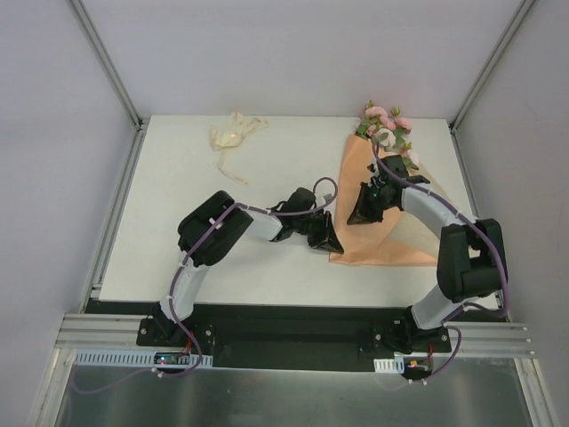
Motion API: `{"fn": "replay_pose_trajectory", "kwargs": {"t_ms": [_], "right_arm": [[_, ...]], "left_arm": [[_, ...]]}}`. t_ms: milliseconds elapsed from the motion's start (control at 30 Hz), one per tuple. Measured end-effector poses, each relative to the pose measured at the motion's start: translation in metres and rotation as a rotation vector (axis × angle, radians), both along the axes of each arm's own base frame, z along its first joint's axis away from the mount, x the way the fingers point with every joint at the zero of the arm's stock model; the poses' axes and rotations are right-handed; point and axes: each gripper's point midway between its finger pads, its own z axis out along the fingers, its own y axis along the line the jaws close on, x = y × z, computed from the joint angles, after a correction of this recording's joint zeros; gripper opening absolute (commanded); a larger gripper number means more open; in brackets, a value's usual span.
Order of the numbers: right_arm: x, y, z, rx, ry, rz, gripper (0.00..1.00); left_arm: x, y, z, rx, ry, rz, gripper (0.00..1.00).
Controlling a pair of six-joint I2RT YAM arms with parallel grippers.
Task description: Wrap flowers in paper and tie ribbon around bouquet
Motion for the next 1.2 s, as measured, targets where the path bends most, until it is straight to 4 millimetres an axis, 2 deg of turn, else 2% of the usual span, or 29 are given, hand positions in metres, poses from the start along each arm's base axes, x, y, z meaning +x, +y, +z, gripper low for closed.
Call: {"fn": "replay_pose_trajectory", "kwargs": {"t_ms": [100,167,367,633,1000,1200], "right_arm": [[0.039,0.01,0.01,0.024,-0.044,-0.024,0.01],[0.064,0.016,0.01,0.033,-0.063,-0.036,0.01],[0.114,0.018,-0.013,-0.016,-0.053,-0.06,0.01],[0.156,0.006,-0.048,-0.075,-0.018,-0.104,0.01],[0.22,0.007,-0.047,-0.073,-0.061,-0.152,0.01],[0.255,-0.002,-0.045,-0.044,-0.081,-0.23,0.01]], "left_arm": [[0.0,0.0,-0.001,-0.029,0.016,0.031,0.0],[0.0,0.001,-0.001,-0.044,0.028,0.053,0.0],[0.003,-0.002,-0.004,-0.07,0.053,0.092,0.0],[0.004,-0.005,-0.004,-0.084,0.083,0.112,0.0],[0.004,-0.004,-0.004,-0.085,0.101,0.13,0.0],[0.004,-0.004,-0.005,-0.086,0.101,0.134,0.0]]}}
